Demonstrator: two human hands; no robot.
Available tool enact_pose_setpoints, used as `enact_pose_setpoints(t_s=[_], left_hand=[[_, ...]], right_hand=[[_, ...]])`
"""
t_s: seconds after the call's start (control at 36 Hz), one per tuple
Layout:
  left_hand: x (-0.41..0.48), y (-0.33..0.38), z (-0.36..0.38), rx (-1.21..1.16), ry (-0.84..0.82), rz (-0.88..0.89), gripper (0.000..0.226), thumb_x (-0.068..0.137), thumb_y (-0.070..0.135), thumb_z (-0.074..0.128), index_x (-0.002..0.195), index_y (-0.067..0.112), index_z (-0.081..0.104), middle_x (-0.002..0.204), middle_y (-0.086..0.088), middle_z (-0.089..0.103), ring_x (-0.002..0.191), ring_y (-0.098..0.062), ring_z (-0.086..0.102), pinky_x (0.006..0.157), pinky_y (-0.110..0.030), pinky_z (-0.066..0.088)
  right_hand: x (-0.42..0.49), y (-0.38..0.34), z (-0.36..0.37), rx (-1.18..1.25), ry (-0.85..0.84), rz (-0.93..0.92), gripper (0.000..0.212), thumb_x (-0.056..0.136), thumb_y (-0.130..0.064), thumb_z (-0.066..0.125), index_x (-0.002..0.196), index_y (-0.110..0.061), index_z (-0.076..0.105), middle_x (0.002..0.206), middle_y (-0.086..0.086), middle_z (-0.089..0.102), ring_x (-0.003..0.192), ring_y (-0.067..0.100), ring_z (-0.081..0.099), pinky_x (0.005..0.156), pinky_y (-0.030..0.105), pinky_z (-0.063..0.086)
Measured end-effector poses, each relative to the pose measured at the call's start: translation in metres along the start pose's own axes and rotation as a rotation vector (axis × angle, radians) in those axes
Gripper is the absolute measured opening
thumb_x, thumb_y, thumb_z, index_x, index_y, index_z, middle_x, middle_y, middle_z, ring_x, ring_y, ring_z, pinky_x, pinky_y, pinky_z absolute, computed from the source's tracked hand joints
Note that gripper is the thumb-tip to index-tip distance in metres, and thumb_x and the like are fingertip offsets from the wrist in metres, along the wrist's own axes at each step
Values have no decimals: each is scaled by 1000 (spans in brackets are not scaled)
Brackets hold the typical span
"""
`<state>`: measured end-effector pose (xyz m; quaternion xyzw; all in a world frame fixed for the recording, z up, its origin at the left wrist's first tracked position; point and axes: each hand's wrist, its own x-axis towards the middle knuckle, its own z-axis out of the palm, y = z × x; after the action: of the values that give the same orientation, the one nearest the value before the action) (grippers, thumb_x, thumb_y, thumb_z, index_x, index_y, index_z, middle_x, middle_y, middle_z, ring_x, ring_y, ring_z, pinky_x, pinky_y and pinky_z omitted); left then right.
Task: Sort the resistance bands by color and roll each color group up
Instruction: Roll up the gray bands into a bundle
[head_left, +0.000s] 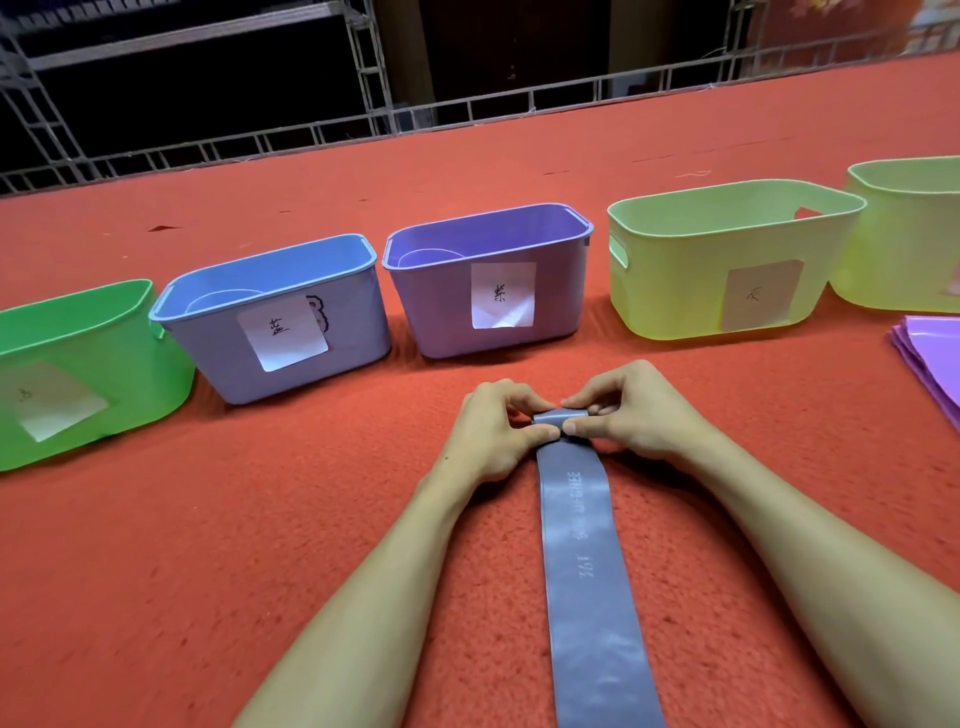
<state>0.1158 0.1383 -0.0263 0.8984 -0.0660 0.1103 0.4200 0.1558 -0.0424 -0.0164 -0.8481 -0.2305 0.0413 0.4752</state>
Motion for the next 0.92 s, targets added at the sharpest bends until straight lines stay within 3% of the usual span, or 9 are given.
enact_pose_setpoints(t_s=[0.14, 0.28, 0.33, 0.42, 0.61, 0.75, 0.83, 0.92], left_hand=[[-1, 2, -1, 21, 16, 17, 18, 73, 15, 80, 86, 26, 73, 88, 2, 68, 85, -15, 63, 83, -34, 51], [-2, 3, -2, 44, 33, 34, 20, 73, 15, 81, 90, 21, 75, 89, -1, 67, 85, -15, 63, 79, -29, 49], [-2, 3, -1, 54, 39, 41, 19, 73, 15, 81, 90, 21, 74, 90, -1, 67, 83, -13, 61, 77, -27, 47], [-3, 5, -1, 80, 39, 52, 20, 74, 16, 80, 93, 19, 74, 89, 0, 65, 78, -10, 57, 75, -24, 44], [-2, 6, 0, 120, 50, 83, 19, 73, 15, 79, 90, 17, 72, 89, -3, 65, 82, -16, 61, 77, -32, 50], [-2, 8, 0, 148, 73, 121, 20, 73, 12, 79, 91, 11, 70, 85, -5, 60, 75, -18, 57, 69, -26, 46], [-2, 8, -1, 165, 99, 152, 21, 72, 11, 79, 90, 12, 69, 82, -1, 55, 72, -15, 52, 66, -19, 40], [0, 6, 0, 173, 129, 171, 21, 71, 10, 80, 88, 11, 68, 82, -3, 55, 75, -19, 54, 71, -30, 45]], right_hand=[[-1, -2, -4, 60, -15, -39, 6, 82, -20, 75, 84, -15, 77, 78, 3, 74, 64, 2, 56, 61, 19, 45], [4, 2, -3, -44, -67, 4, 31, 80, -22, 76, 111, -19, 72, 89, 0, 72, 73, 4, 54, 70, 20, 46], [4, 1, -4, -84, -128, -20, 24, 83, -23, 73, 107, -23, 74, 89, -2, 74, 73, 2, 56, 72, 27, 50], [2, -2, -4, -158, -119, -55, 18, 83, -23, 72, 100, -26, 76, 87, -10, 75, 76, -3, 63, 78, 27, 51], [-2, -7, -3, -298, -55, -137, 14, 83, -22, 71, 96, -27, 76, 79, -13, 71, 66, -13, 56, 64, 11, 41], [-2, -4, -3, -274, -54, -165, 15, 82, -22, 72, 97, -25, 75, 88, -10, 74, 84, 4, 67, 81, 32, 52], [0, -2, -1, -265, -18, -191, 18, 81, -21, 73, 99, -23, 75, 90, -9, 74, 85, 7, 67, 82, 34, 52], [2, -2, 2, -254, 14, -210, 22, 79, -18, 75, 101, -21, 75, 94, -8, 74, 86, 7, 67, 83, 31, 52]])
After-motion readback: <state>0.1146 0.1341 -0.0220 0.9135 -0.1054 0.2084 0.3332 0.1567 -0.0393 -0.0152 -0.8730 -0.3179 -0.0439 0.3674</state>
